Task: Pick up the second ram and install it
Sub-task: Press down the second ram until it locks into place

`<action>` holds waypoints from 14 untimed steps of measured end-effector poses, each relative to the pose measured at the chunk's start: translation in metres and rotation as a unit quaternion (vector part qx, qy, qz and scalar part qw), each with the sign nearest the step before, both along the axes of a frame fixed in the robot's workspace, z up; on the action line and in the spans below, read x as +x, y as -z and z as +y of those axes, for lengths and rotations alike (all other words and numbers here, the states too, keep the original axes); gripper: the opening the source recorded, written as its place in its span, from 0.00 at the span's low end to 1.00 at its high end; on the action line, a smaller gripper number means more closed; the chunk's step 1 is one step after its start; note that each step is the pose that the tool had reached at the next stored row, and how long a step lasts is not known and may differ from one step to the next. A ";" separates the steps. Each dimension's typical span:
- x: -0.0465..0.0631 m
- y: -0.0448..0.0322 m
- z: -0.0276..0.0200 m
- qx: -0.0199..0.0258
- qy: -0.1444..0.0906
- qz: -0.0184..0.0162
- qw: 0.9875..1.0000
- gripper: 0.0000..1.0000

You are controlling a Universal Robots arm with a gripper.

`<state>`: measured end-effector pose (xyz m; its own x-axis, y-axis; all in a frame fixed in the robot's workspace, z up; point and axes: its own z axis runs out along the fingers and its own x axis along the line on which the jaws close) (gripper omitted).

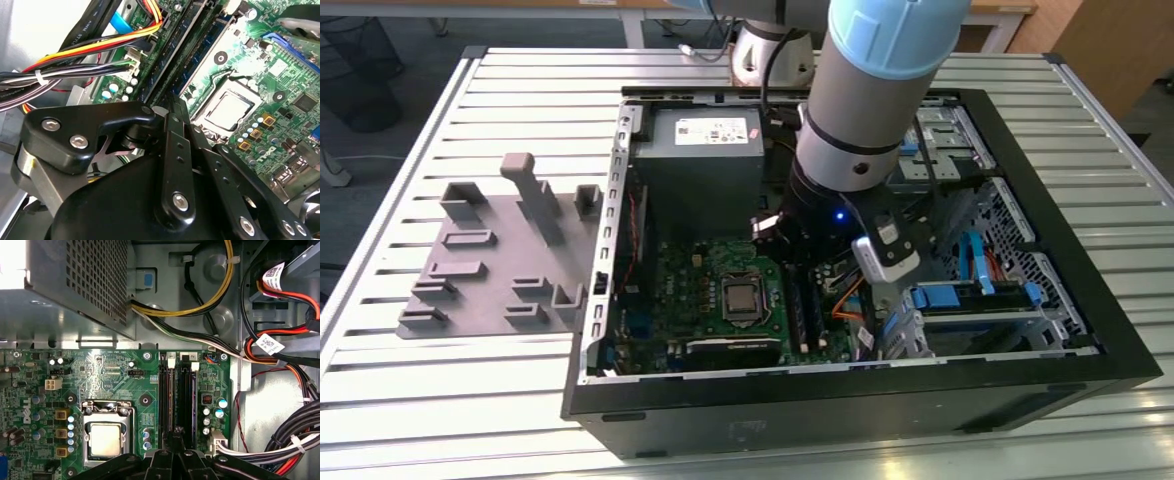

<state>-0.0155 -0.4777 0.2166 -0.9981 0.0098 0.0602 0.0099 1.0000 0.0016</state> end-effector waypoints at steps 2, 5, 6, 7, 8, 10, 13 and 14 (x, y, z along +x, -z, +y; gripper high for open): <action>0.000 0.0007 0.0000 0.000 0.000 0.000 1.000 0.11; 0.000 0.0016 0.0000 0.000 0.000 0.000 1.000 0.11; 0.000 0.0016 0.0000 0.000 0.000 0.000 1.000 0.11; 0.000 0.0010 0.0000 0.000 0.000 0.000 1.000 0.11; 0.000 -0.0001 0.0002 0.001 0.000 0.000 1.000 0.11; 0.000 -0.0053 0.0003 0.001 0.000 0.000 1.000 0.11; 0.000 -0.0142 0.0001 0.000 0.000 0.001 1.000 0.11; 0.000 -0.0161 0.0000 0.000 0.000 0.001 1.000 0.11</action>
<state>-0.0155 -0.4777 0.2328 -0.9981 0.0096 0.0614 0.0097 1.0000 0.0018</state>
